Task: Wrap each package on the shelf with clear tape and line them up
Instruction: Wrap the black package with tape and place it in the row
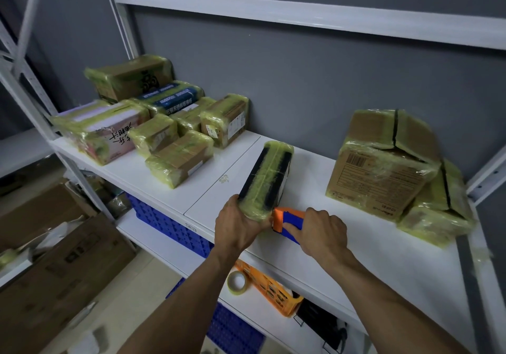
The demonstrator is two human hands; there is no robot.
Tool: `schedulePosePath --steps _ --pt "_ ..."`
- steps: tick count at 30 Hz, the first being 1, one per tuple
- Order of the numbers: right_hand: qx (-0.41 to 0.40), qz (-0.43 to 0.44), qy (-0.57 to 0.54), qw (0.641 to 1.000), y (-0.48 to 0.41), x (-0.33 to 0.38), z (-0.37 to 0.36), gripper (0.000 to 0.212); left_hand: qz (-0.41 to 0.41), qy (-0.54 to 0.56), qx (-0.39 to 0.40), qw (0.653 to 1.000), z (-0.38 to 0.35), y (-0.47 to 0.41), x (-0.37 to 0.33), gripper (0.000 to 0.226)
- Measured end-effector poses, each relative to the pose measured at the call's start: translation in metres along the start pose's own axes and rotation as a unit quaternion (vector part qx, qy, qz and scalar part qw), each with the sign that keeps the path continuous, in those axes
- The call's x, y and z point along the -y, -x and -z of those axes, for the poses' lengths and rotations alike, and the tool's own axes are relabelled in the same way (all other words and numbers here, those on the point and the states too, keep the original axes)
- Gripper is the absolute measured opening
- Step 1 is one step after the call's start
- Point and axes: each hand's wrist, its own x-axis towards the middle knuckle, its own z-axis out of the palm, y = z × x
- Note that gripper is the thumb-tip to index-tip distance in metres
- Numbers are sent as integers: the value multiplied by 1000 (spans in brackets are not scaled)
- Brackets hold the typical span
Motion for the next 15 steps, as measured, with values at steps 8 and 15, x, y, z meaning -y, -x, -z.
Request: schedulePosePath --steps 8,15 --pt "27 -68 -95 993 -10 -28 -2 62 3 -35 31 999 14 10 13 103" --pt "28 -110 -294 949 -1 -52 -4 63 -14 -177 41 983 32 2 17 105"
